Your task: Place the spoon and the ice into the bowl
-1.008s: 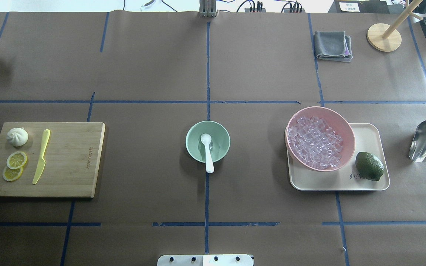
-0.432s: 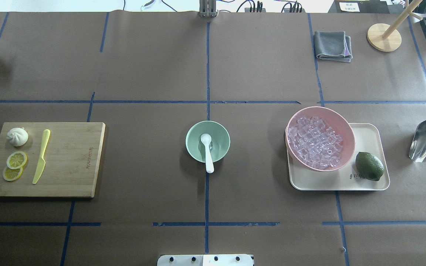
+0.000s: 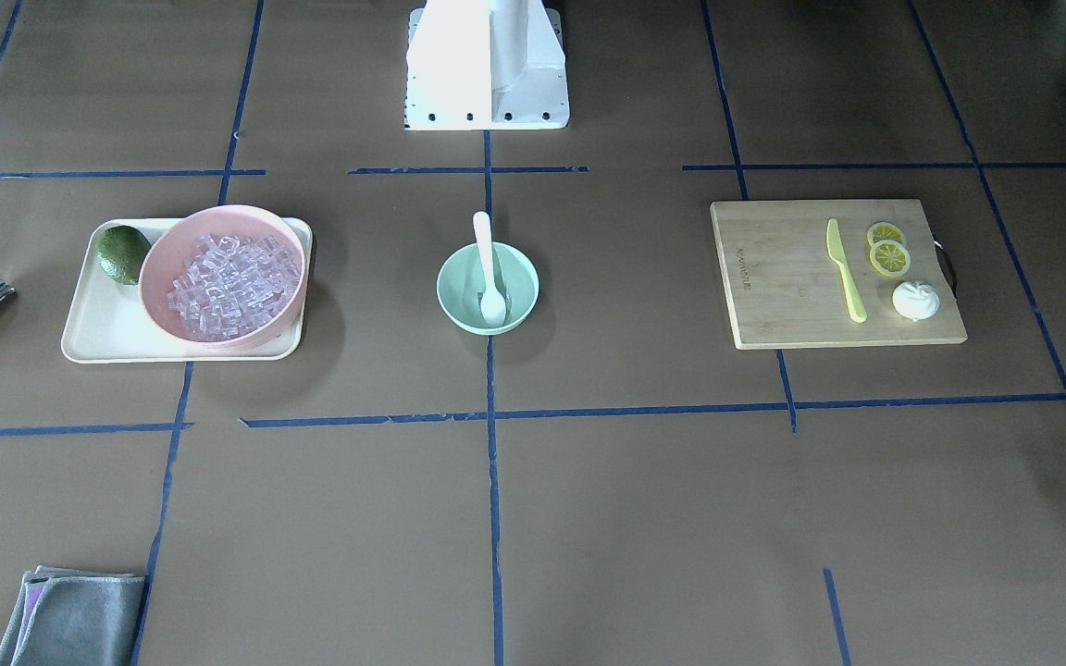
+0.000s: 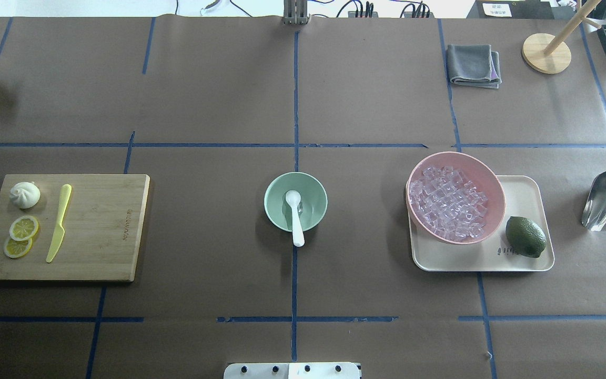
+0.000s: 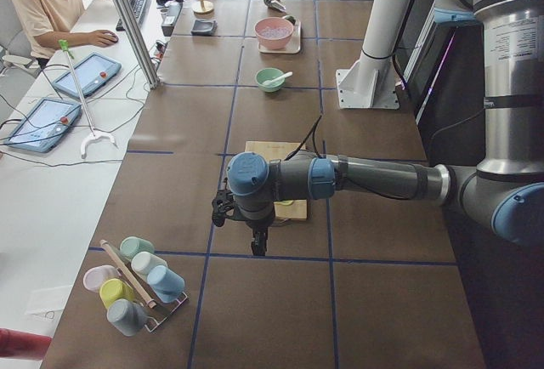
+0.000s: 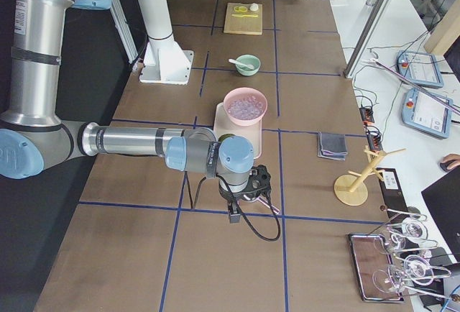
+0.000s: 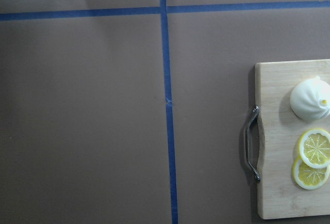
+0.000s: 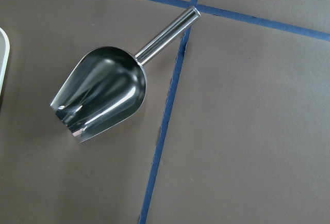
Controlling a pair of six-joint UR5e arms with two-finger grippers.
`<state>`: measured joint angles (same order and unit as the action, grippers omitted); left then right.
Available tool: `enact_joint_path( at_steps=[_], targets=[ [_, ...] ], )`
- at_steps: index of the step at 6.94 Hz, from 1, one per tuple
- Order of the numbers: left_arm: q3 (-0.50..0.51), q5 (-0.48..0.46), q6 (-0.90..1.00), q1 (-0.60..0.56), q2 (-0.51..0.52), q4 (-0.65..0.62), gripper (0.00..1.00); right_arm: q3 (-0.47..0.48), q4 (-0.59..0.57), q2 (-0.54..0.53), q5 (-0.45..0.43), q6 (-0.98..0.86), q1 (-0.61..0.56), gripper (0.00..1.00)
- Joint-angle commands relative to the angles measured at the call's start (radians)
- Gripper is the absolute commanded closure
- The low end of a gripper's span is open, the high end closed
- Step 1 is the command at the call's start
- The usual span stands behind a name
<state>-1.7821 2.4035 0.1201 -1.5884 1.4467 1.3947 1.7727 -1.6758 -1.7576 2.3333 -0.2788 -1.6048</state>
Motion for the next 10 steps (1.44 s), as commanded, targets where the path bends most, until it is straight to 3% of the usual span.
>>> enact_joint_path(
  at_steps=[1, 3, 6, 10],
  targets=[
    [0.062, -0.003, 0.003, -0.005, 0.024, 0.023, 0.0, -0.003, 0.001, 0.003, 0.001, 0.003, -0.001, 0.01],
    [0.115, -0.006, -0.01, -0.005, 0.041, 0.044, 0.0, -0.006, 0.007, 0.0, -0.002, 0.015, -0.001, 0.01],
    [0.06, -0.009, -0.073, -0.011, 0.006, 0.047, 0.0, -0.01, 0.008, 0.0, 0.006, 0.02, -0.001, 0.01],
    [0.067, -0.01, -0.117, -0.013, 0.008, 0.047, 0.0, -0.019, 0.007, 0.001, 0.008, 0.032, -0.001, 0.01]
  ],
)
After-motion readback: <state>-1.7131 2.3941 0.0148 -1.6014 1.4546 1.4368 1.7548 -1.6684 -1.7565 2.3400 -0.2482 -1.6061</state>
